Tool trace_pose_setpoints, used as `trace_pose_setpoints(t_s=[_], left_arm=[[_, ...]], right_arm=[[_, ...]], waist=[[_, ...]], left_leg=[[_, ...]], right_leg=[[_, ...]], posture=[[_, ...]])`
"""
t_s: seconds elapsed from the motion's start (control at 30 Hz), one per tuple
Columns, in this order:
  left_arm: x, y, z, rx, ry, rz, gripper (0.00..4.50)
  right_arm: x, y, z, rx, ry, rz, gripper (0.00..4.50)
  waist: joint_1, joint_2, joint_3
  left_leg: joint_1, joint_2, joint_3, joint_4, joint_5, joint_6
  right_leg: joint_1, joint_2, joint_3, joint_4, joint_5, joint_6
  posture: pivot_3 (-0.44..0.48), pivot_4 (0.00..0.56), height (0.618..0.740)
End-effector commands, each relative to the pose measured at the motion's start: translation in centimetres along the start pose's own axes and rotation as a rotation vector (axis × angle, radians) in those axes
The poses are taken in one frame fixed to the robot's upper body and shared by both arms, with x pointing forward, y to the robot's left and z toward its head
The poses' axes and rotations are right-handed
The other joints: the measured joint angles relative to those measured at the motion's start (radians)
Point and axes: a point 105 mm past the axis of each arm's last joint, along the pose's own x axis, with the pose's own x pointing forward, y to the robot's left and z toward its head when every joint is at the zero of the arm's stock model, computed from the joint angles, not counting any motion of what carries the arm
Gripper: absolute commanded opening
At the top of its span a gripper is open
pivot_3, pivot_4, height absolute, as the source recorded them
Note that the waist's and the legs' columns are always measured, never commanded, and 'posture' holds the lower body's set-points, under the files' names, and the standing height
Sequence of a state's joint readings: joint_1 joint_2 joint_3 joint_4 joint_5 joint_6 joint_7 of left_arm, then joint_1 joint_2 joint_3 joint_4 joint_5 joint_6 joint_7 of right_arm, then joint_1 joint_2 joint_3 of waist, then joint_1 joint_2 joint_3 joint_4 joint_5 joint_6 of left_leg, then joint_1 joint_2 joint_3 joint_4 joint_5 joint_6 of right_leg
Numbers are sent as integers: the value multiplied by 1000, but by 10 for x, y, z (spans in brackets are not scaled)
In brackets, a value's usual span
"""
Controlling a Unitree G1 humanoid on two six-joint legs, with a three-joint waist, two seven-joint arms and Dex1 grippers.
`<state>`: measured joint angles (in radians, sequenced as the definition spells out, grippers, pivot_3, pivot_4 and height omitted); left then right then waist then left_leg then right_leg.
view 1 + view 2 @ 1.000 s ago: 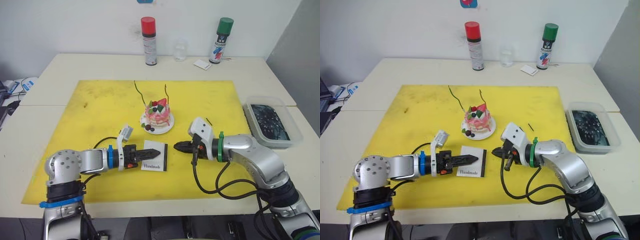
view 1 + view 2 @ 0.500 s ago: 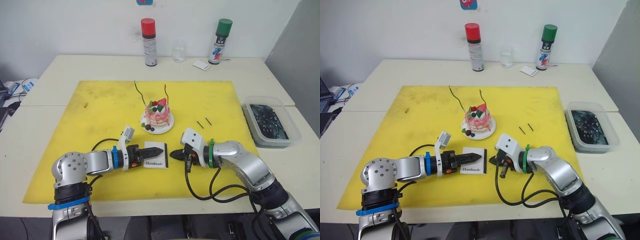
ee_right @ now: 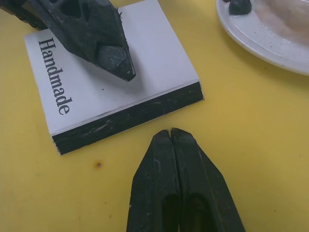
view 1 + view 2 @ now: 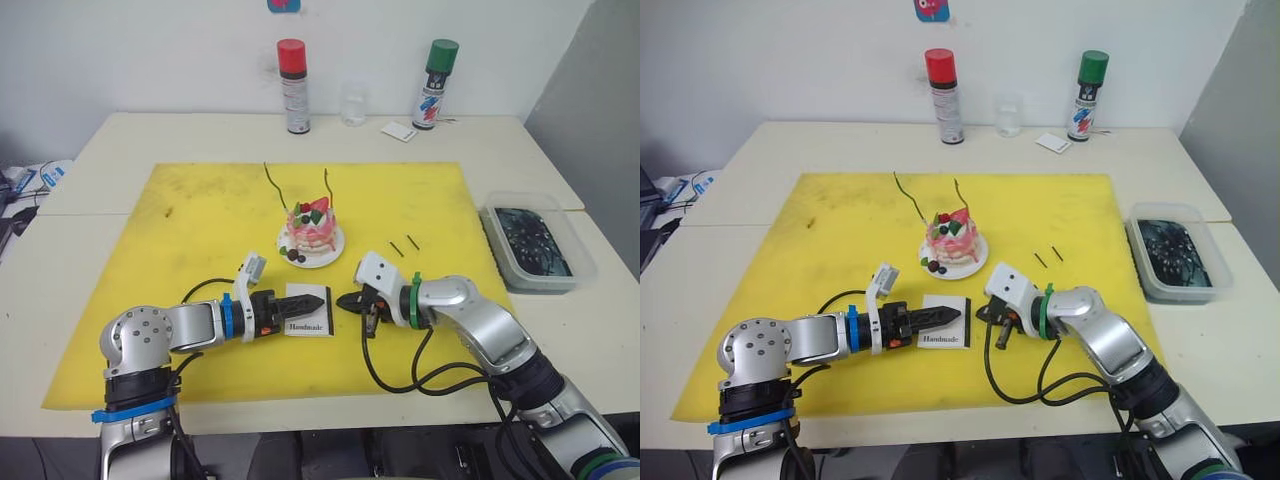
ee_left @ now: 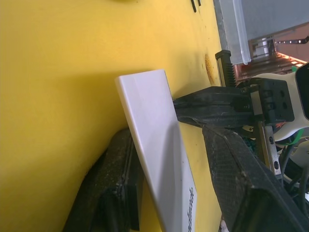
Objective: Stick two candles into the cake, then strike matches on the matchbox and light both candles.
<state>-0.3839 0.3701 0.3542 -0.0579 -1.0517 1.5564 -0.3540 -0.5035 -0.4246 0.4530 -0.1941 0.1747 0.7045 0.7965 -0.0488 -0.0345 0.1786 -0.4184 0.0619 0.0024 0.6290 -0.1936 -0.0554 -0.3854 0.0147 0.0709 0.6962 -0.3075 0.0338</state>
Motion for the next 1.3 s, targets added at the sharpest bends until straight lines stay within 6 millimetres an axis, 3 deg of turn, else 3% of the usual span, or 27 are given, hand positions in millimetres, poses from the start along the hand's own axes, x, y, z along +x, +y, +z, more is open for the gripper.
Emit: trace_pose_setpoints(t_s=[0.03, 0.67, 0.77, 0.93, 1.13, 1.3], left_arm=[[-4, 19, -7, -32, 18, 95, 2261], [-5, 25, -8, -26, 20, 130, 2261], [-5, 31, -10, -13, 22, 170, 1731], [-5, 34, -16, 0, 30, 177, 144], [-12, 23, -15, 43, -10, 98, 49], [-29, -5, -5, 155, -100, -47, 49]], right_arm=[[5, 8, 10, -28, -25, 34, 0], [6, 7, 14, -18, -42, 27, 0], [4, 7, 16, -16, -47, 22, 0], [3, 10, 22, -1, -73, 9, 0], [-7, 8, 38, 39, -164, -68, 0], [-35, 0, 53, 17, -274, -167, 0]], waist=[[-4, 0, 0], [-7, 0, 0], [-7, 0, 0], [-7, 0, 0], [-9, 0, 0], [-15, 0, 0]], left_leg=[[0, 0, 0, 0, 0, 0], [0, 0, 0, 0, 0, 0], [0, 0, 0, -1, 0, 0], [0, 0, 0, -1, 0, 0], [0, 1, 0, -3, 0, 0], [-1, 1, 0, -8, 0, -1]], right_leg=[[0, 0, 0, 0, 0, 0], [0, 0, 0, 0, 0, 0], [0, 0, 0, 0, 0, 0], [0, 0, 1, 0, 0, 0], [-2, 0, 1, 0, -1, -1], [-4, 0, 2, -2, -2, -3]], posture=[[0, 150, 740], [0, 150, 740], [0, 150, 740], [0, 150, 740], [0, 150, 740], [0, 150, 740]])
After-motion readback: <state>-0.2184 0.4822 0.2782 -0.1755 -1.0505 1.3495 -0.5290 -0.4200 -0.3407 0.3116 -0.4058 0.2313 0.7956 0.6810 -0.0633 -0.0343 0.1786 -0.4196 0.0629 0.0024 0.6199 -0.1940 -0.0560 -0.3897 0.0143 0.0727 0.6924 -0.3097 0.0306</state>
